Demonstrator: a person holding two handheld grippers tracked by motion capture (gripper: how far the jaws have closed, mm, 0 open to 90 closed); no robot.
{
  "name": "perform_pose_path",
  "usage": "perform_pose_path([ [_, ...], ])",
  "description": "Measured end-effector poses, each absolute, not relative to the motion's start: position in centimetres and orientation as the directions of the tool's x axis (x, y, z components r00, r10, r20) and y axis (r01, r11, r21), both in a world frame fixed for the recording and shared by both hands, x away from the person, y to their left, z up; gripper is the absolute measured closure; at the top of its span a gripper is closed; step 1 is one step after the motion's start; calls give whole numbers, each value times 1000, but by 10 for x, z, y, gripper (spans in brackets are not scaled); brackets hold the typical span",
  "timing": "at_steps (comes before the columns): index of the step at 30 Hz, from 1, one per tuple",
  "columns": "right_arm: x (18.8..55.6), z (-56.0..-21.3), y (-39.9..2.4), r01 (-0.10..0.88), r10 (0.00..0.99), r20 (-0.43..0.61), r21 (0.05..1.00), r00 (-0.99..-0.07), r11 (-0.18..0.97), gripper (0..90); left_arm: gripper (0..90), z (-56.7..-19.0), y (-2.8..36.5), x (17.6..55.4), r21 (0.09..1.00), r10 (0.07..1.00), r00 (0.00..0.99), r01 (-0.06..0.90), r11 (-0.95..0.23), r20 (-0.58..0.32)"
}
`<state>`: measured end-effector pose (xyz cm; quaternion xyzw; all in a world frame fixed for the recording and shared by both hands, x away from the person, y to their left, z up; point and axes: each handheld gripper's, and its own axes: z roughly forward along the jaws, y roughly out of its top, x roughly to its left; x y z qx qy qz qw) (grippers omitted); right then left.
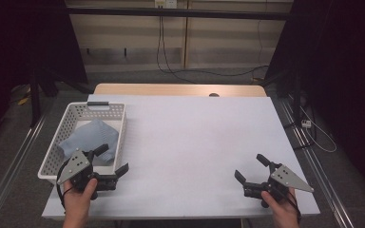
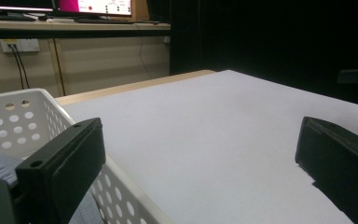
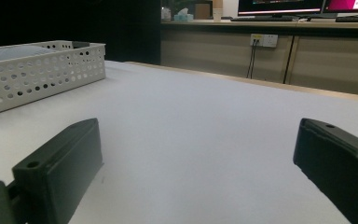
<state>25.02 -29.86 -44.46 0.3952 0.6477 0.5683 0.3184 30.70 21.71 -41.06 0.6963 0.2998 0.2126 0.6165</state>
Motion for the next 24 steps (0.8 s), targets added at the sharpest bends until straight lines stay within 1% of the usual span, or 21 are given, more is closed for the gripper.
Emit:
perform_pose_path([
  [16, 250, -443, -297, 149, 863, 40, 988, -503, 42, 8, 16, -406, 215, 307, 984, 663, 743, 165, -60, -84],
  [20, 250, -443, -298, 147, 863, 42, 988, -504, 38, 10, 17, -401, 216, 309, 983, 661, 747, 167, -81, -73],
  [22, 250, -443, -298, 148, 863, 42, 988, -503, 38, 10, 17, -396, 217, 310, 983, 665, 742, 173, -68, -85],
  [24, 249, -443, -298, 151, 863, 45, 988, -504, 37, 10, 17, -393, 219, 311, 982, 667, 741, 170, -76, -76],
])
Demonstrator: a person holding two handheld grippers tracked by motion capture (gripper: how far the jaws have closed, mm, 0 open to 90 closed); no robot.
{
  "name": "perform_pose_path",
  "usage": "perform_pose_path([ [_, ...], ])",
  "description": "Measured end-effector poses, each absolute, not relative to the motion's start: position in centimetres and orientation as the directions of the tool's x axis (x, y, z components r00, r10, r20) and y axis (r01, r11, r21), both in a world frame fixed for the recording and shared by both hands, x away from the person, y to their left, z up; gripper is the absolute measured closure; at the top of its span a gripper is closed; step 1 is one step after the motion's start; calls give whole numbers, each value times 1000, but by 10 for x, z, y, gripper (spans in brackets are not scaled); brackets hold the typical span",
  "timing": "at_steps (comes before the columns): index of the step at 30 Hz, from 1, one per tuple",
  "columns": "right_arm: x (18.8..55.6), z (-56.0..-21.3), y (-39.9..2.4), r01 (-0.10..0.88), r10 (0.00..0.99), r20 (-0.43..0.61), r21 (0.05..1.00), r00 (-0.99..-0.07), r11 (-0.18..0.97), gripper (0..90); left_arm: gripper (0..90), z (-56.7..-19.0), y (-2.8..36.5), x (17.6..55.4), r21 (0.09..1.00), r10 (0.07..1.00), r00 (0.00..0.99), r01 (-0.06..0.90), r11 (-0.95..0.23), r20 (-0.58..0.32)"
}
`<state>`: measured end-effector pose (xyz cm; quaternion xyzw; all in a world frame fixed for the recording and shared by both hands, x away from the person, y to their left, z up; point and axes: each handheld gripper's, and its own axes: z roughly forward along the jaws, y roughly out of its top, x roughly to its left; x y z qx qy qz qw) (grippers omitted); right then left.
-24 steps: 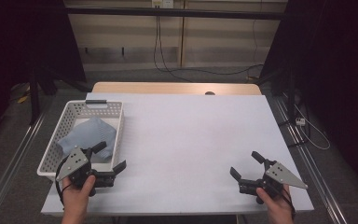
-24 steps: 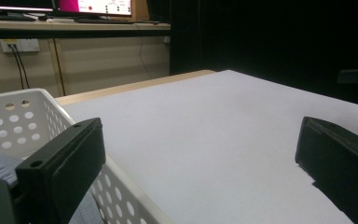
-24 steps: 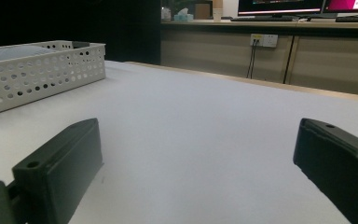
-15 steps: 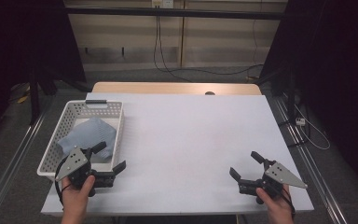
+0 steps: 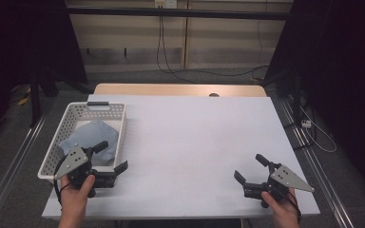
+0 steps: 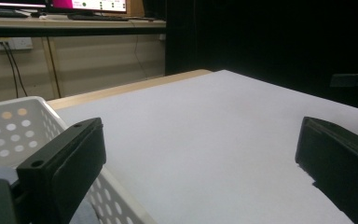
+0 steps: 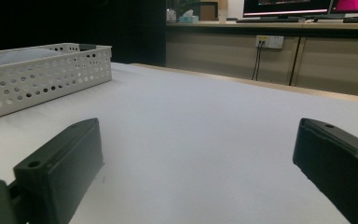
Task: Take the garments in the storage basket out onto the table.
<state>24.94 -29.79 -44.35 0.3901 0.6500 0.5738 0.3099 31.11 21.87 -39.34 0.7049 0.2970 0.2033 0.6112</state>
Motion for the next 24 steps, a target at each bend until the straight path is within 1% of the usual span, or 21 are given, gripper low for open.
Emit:
perform_pose_path([
  [4, 249, -443, -297, 152, 862, 49, 988, -504, 33, 11, 17, -385, 224, 316, 979, 678, 731, 182, -89, -74],
  [7, 248, -443, -298, 150, 862, 47, 988, -505, 34, 11, 18, -381, 226, 320, 972, 680, 727, 215, -94, -95],
  [10, 248, -443, -297, 152, 861, 48, 988, -506, 33, 11, 18, -380, 229, 325, 968, 689, 719, 228, -105, -95],
  [13, 248, -443, -297, 150, 861, 47, 988, -507, 35, 11, 19, -379, 232, 329, 965, 693, 716, 232, -125, -82],
  [21, 248, -443, -298, 146, 860, 48, 989, -508, 31, 11, 19, -369, 241, 342, 963, 703, 706, 241, -121, -88],
  [23, 248, -443, -298, 144, 860, 48, 989, -508, 30, 11, 19, -370, 243, 346, 957, 711, 696, 261, -122, -99],
  [24, 247, -443, -298, 144, 860, 48, 989, -509, 30, 11, 19, -370, 246, 350, 950, 711, 693, 288, -117, -122],
])
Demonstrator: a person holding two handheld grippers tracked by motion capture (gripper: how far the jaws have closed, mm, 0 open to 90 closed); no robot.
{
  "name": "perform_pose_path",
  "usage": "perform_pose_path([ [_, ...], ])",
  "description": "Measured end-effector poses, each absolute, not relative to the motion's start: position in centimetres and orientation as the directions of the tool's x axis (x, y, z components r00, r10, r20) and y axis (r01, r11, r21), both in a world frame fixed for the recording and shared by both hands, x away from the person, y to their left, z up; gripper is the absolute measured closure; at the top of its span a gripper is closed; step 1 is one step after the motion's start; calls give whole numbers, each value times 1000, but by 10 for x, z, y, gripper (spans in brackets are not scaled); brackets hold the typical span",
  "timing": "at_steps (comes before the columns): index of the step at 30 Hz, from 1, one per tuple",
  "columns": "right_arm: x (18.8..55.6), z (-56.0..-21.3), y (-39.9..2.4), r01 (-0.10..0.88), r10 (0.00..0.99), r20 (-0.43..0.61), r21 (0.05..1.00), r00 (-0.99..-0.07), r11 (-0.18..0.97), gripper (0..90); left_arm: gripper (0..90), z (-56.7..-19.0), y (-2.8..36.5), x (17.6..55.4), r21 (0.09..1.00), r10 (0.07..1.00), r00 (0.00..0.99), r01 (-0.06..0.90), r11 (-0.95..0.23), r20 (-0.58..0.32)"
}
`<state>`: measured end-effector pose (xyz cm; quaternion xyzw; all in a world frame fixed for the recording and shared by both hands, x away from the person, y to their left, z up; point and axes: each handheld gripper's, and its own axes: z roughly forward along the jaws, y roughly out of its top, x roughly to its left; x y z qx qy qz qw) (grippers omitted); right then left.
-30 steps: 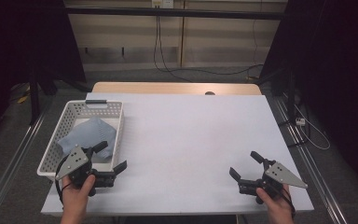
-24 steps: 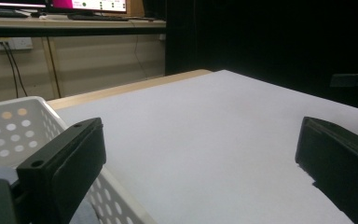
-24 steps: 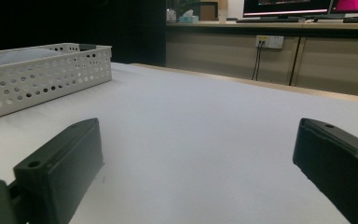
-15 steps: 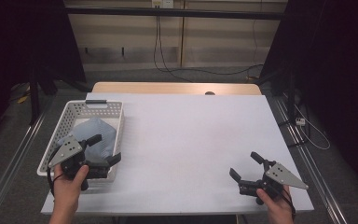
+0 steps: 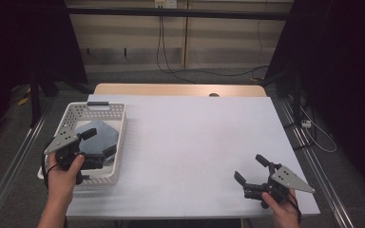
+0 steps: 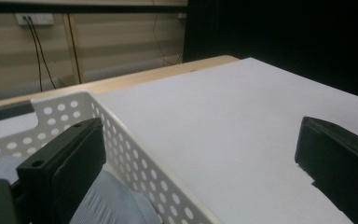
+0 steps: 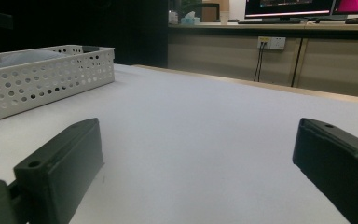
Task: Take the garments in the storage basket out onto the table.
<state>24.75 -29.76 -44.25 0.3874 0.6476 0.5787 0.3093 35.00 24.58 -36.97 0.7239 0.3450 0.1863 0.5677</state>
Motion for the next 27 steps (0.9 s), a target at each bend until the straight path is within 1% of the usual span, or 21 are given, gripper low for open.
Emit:
perform_pose_path([
  [3, 247, -443, -297, 145, 858, 47, 989, -511, 32, 11, 20, -369, 247, 352, 952, 718, 685, 285, -113, -120],
  [10, 247, -443, -297, 146, 858, 46, 989, -511, 33, 11, 21, -360, 250, 356, 943, 718, 689, 293, -156, -95],
  [20, 247, -443, -296, 144, 855, 41, 989, -517, 39, 11, 23, -355, 261, 379, 919, 748, 663, 321, -230, -44],
  [24, 247, -443, -296, 144, 855, 44, 989, -516, 37, 11, 23, -354, 265, 388, 913, 766, 641, 335, -232, -40],
  [27, 247, -443, -297, 143, 856, 42, 989, -516, 37, 11, 23, -355, 265, 393, 901, 766, 642, 350, -255, -33],
])
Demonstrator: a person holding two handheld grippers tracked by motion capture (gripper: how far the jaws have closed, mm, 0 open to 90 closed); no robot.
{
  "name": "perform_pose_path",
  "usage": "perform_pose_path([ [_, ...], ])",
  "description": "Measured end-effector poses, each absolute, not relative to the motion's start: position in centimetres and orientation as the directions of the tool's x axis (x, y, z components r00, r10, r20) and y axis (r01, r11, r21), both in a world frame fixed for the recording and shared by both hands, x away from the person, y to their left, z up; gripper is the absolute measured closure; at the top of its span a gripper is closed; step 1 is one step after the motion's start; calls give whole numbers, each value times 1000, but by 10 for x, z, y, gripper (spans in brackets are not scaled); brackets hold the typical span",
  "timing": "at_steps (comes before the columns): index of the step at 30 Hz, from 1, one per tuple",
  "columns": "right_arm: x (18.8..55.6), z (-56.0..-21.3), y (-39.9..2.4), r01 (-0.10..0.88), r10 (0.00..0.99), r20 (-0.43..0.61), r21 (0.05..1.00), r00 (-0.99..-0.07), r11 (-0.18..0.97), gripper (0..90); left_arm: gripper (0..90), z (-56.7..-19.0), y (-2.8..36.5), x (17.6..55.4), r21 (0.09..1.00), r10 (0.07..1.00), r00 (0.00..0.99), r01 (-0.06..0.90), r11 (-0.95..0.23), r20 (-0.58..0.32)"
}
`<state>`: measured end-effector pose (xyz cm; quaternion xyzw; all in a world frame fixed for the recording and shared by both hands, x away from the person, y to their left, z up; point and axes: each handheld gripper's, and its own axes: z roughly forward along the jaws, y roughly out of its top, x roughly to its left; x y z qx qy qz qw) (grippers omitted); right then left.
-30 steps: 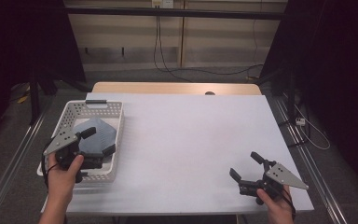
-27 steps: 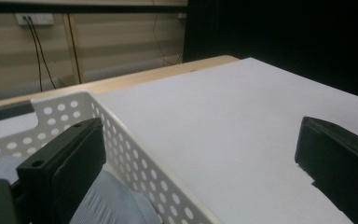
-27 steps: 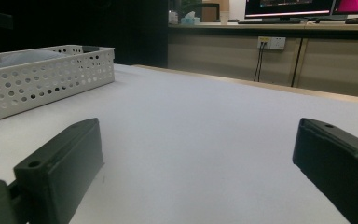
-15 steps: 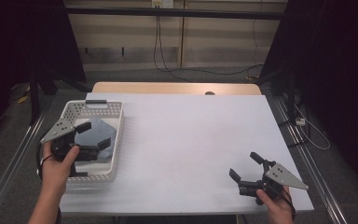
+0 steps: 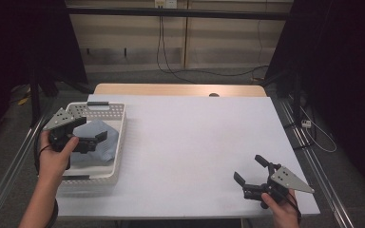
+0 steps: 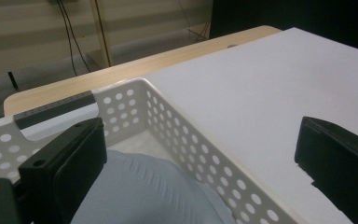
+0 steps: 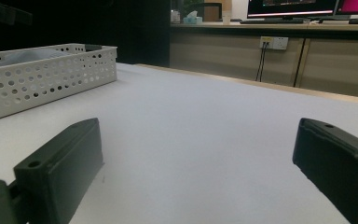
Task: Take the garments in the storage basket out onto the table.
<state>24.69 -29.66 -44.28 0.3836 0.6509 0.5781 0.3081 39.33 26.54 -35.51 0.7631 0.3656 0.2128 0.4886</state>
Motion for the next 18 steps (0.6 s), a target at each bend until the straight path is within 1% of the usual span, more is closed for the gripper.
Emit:
perform_pose_path([
  [2, 247, -443, -297, 144, 856, 45, 989, -515, 35, 11, 23, -358, 267, 399, 888, 771, 636, 367, -277, -22],
  [8, 246, -442, -296, 145, 856, 47, 989, -515, 33, 11, 23, -363, 268, 406, 874, 789, 614, 390, -289, -13],
  [18, 246, -443, -296, 143, 855, 44, 989, -517, 36, 11, 28, -368, 270, 414, 843, 784, 621, 409, -350, 24],
])
